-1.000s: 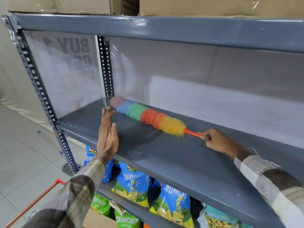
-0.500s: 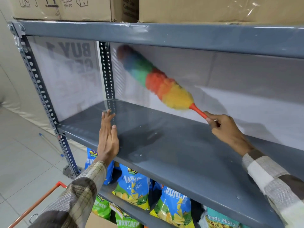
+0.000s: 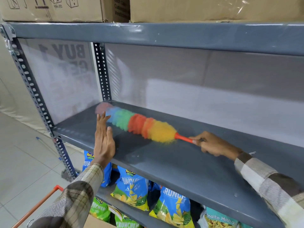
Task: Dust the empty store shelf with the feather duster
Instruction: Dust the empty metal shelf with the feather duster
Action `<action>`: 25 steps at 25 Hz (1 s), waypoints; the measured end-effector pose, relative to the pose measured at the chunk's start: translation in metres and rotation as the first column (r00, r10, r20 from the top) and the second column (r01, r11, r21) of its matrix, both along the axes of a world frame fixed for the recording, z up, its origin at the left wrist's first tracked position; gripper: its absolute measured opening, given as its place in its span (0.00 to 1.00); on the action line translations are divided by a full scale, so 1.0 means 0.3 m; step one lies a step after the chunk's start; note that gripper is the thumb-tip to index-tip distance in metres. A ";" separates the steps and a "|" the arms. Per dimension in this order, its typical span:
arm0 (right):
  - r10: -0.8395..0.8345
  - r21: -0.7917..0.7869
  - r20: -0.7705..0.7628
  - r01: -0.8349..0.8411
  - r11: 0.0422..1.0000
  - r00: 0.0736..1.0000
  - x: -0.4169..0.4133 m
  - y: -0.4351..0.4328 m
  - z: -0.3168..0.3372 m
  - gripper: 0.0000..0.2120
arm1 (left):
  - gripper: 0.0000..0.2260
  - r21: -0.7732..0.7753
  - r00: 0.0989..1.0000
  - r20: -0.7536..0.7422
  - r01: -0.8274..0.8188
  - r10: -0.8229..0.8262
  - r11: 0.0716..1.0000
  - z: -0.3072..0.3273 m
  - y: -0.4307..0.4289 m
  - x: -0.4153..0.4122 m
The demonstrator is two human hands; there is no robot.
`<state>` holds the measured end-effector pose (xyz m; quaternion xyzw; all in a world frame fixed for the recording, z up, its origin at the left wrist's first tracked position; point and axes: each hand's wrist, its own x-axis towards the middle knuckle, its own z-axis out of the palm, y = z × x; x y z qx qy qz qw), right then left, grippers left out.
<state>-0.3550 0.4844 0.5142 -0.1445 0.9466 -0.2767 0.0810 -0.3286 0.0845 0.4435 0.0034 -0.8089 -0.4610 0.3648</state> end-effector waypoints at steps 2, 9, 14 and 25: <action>-0.082 0.021 -0.013 0.082 0.996 0.997 -0.020 0.064 -0.012 0.17 | 0.22 -0.008 1.000 -0.006 0.001 -0.001 1.000 0.002 0.001 0.000; -0.310 0.108 -0.131 0.324 0.940 0.942 -0.024 0.136 -0.031 0.21 | 0.21 -0.039 1.000 0.009 -0.010 0.010 0.999 0.009 0.002 0.000; -0.291 0.040 -0.158 0.301 0.953 0.943 0.105 0.032 -0.007 0.22 | 0.25 -0.139 0.987 0.152 -0.034 0.056 0.990 0.026 0.003 0.003; -0.337 -0.441 -0.235 0.209 0.873 0.912 0.330 -0.188 0.112 0.15 | 0.20 -0.293 0.957 0.206 -0.139 0.204 0.946 0.208 -0.014 0.196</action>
